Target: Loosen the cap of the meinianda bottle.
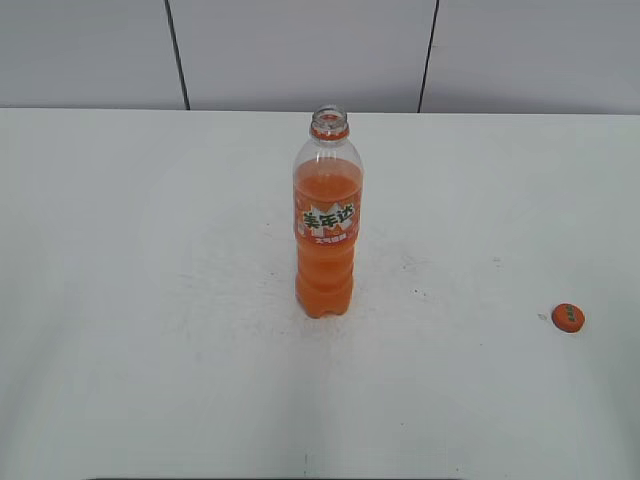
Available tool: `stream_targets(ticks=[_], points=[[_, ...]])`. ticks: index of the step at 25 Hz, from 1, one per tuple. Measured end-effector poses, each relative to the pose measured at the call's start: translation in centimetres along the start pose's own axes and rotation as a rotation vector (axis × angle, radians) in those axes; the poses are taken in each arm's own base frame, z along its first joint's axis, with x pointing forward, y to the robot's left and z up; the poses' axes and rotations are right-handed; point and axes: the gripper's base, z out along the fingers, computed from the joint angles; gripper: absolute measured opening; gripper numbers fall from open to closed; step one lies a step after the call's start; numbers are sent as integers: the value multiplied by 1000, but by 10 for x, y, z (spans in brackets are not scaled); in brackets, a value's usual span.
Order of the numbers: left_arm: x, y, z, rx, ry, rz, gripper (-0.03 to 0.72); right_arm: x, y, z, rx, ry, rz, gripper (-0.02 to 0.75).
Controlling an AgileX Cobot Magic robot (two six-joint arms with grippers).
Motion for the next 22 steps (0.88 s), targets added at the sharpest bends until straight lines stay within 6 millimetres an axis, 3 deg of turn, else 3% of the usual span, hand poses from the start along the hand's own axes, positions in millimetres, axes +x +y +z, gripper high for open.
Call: stream_targets(ticks=[8,22], points=[[5,-3,-8,42,-50,58,572,28,5,-27,44,-304,-3,473],[5,-3,-8,47,-50,67,572,30,5,-29,47,-323,-3,473]])
